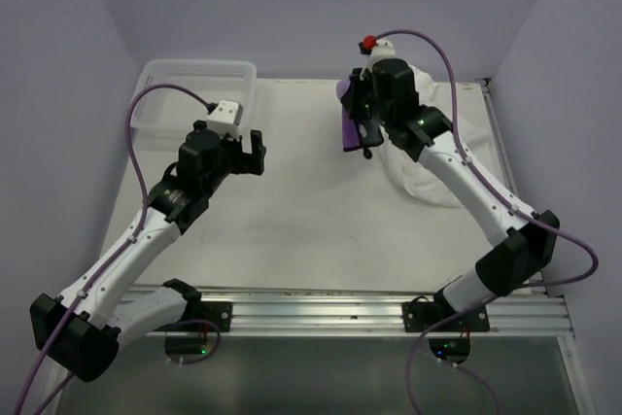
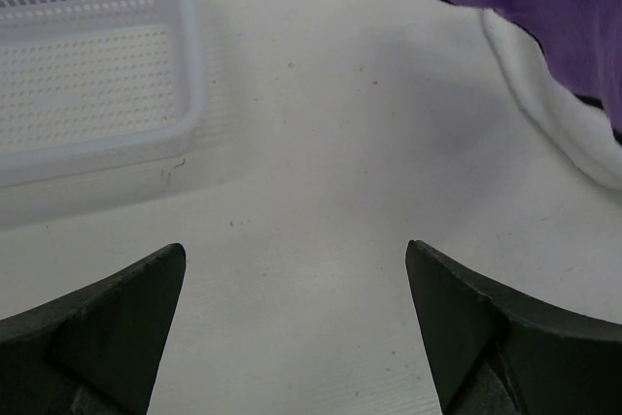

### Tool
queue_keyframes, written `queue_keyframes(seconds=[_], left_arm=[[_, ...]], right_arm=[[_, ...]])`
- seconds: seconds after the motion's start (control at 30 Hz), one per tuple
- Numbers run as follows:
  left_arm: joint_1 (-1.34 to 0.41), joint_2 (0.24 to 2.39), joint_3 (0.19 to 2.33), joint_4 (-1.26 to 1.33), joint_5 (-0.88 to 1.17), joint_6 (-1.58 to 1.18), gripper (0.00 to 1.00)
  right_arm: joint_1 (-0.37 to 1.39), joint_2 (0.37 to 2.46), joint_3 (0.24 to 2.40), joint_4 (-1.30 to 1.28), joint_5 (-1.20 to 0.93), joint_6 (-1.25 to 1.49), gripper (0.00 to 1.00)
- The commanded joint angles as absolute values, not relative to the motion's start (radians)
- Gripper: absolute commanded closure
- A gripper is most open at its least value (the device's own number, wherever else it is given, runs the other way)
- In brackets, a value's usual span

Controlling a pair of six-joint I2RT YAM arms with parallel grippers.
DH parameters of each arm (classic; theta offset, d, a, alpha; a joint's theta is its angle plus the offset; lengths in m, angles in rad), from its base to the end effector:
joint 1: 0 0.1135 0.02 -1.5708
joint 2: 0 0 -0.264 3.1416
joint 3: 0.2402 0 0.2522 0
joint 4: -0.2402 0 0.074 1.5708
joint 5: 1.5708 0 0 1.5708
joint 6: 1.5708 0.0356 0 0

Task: Roll the towels
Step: Grab a towel with the right arm, then move the towel to the center of the board

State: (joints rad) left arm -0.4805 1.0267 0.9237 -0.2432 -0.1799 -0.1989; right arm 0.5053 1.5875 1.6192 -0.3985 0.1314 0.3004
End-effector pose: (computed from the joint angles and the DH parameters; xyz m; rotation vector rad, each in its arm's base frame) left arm 0.2120 -0.1033 0.3369 0.1489 1.9157 -0.2857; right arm 0.3255 0.1747 0.4060 -0.1120 1.9529 0.4081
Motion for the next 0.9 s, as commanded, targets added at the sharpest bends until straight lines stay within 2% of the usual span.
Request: queue_keyframes(seconds=[0.0,0.07,0.1,0.13,0.17,0.27,0.37,0.5,0.57,0.7,0.87], left_arm=[[-0.485,0.986,0.943,-0.213,-0.224,-0.184,0.0],[-0.486,0.985,0.943,-0.215,-0.233,-0.186,0.0],[-0.486,0.98,0.943,-0.215,-0.232,-0.186,0.0],[-0.486,0.98,0.945,-0.213,-0.232,-0.186,0.0],[-0.486,0.982,0.943,-0.215,-0.232,-0.186,0.0],[-0.486,0.98,0.943,-0.216,-0.221,-0.19,0.0],[-0.486,0.985,0.943,-0.215,-0.213,-0.192,0.0],[-0.486,0.983,0.943,-0.216,-0.207,-0.192,0.0],[-0.486,0.986,0.94,-0.215,-0.201,-0.195,0.0],[-0.486,1.025,0.936,-0.196,-0.112,-0.21,0.0],[-0.486,1.091,0.931,-0.169,0.084,-0.224,0.0]], right_arm=[[0.6,1.473,1.485,-0.431,0.066,0.305,1.0],[0.662,1.439,1.343,-0.408,0.017,0.322,1.0],[0.675,1.413,1.298,-0.384,-0.021,0.337,0.81],[0.686,1.404,1.216,-0.374,-0.096,0.351,0.52],[0.689,1.388,1.174,-0.362,-0.103,0.365,0.38],[0.687,1.309,1.034,-0.304,0.023,0.422,0.3],[0.672,1.246,1.008,-0.342,0.218,0.465,0.32],[0.605,1.178,0.957,-0.339,0.348,0.578,0.38],[0.539,1.177,0.898,-0.31,0.338,0.606,0.47],[0.45,1.287,0.881,-0.315,0.339,0.65,0.56],[0.365,1.463,0.907,-0.272,0.316,0.675,0.61]])
